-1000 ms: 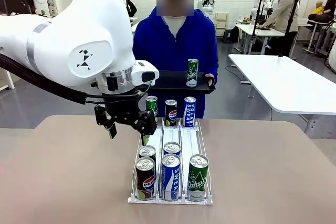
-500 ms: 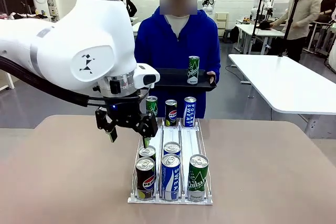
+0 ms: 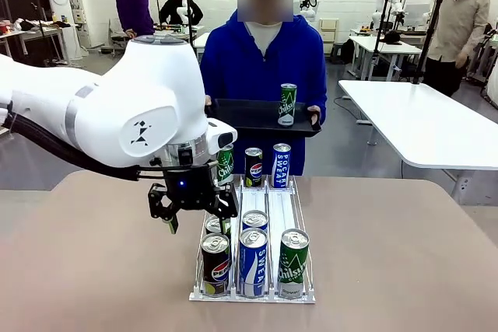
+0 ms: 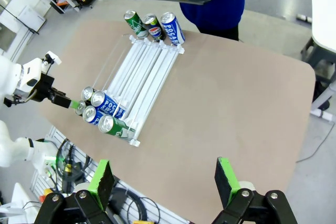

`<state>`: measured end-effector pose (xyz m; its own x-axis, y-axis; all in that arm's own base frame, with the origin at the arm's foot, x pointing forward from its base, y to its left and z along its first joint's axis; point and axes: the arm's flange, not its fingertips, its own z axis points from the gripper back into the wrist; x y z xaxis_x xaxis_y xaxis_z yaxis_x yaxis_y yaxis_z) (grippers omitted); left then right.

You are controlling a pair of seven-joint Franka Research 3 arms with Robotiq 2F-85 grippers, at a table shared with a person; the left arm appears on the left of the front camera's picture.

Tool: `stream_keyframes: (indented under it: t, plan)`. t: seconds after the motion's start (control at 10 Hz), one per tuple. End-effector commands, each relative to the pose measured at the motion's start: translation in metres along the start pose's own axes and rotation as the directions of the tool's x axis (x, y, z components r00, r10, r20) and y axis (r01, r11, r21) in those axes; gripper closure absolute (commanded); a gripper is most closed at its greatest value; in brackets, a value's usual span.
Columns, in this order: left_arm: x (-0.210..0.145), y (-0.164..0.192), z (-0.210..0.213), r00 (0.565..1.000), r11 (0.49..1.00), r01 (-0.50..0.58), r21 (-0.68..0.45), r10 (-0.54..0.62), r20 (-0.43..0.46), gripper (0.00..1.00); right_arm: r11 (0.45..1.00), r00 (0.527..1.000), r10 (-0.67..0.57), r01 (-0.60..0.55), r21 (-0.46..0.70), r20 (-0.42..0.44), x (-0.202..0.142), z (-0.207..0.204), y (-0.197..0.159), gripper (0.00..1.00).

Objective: Retrieve and hand over the desired beverage to the person.
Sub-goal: Pick up another can of the same type that the person held from the Automatic Can Dispenser.

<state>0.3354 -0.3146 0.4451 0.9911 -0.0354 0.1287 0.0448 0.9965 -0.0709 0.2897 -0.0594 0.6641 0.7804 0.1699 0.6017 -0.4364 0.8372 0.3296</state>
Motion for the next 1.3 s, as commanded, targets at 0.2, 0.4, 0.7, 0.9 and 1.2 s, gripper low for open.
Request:
stream_keyframes:
  t: [0.2, 0.4, 0.7, 0.9, 1.2]
  plan:
    - [-0.005, -0.019, -0.015, 1.000, 1.000, -0.017, -0.023, 0.017, 0.007, 0.00, 1.000, 1.000, -0.001, 0.001, 0.002, -0.001, -0.001, 0.000, -0.001, 0.00]
    - [-0.003, -0.022, -0.020, 1.000, 1.000, -0.008, -0.015, 0.008, -0.009, 0.00, 1.000, 1.000, -0.001, 0.001, 0.002, -0.001, -0.001, 0.000, -0.001, 0.00]
    - [-0.003, -0.022, -0.024, 1.000, 1.000, 0.006, -0.009, -0.006, -0.015, 0.00, 1.000, 1.000, -0.001, 0.001, 0.002, -0.001, -0.001, 0.000, -0.001, 0.00]
    - [-0.002, -0.023, -0.030, 1.000, 1.000, 0.002, -0.006, -0.002, -0.029, 0.00, 1.000, 1.000, -0.001, 0.001, 0.002, -0.001, -0.001, 0.000, -0.001, 0.00]
    - [-0.001, -0.024, -0.036, 1.000, 1.000, 0.000, 0.019, 0.001, -0.027, 0.00, 1.000, 1.000, -0.001, 0.001, 0.002, -0.001, -0.001, 0.000, -0.001, 0.00]
